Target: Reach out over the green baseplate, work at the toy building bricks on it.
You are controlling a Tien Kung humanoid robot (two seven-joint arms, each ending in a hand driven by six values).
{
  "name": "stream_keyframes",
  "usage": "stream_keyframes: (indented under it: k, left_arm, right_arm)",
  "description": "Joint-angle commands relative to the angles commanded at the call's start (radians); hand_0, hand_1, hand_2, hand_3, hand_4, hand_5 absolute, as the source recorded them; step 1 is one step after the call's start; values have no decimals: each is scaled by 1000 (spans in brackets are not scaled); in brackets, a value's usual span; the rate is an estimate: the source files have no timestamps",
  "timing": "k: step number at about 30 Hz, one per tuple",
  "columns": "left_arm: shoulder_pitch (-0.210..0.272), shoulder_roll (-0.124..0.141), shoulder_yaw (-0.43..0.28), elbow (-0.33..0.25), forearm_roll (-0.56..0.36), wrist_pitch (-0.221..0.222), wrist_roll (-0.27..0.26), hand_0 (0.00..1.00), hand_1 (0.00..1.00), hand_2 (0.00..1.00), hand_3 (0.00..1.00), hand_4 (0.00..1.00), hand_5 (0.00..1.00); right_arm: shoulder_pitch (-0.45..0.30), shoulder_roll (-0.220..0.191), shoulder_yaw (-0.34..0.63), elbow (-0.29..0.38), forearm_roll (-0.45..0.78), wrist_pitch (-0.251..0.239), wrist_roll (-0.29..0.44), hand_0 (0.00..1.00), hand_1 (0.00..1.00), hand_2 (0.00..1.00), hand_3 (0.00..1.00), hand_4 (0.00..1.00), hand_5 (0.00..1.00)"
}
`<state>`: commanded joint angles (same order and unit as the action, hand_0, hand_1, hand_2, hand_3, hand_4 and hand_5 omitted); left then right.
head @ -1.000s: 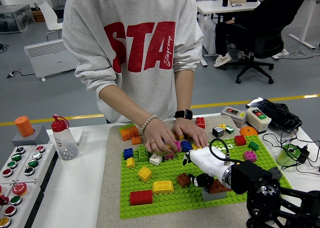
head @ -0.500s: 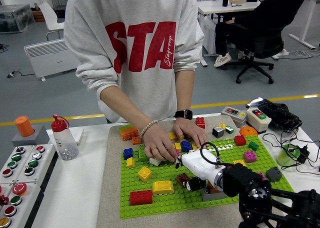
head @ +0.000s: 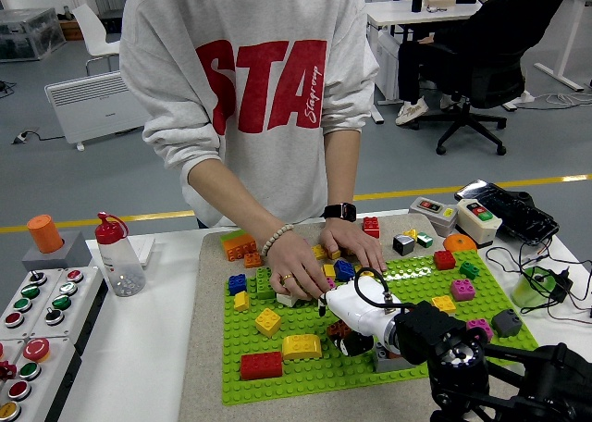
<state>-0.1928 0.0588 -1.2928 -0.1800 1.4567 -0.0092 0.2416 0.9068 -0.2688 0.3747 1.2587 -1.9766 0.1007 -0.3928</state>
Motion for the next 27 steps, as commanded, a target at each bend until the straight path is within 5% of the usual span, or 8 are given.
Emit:
stream_keyframes:
  k: [27]
  left_arm:
    - [0,2,7,0,-1,2,2,653,687,667,563,283,998]
  right_arm:
    - [28,37,-65,-61,-69,44,-27,835,771,805,751,645,183]
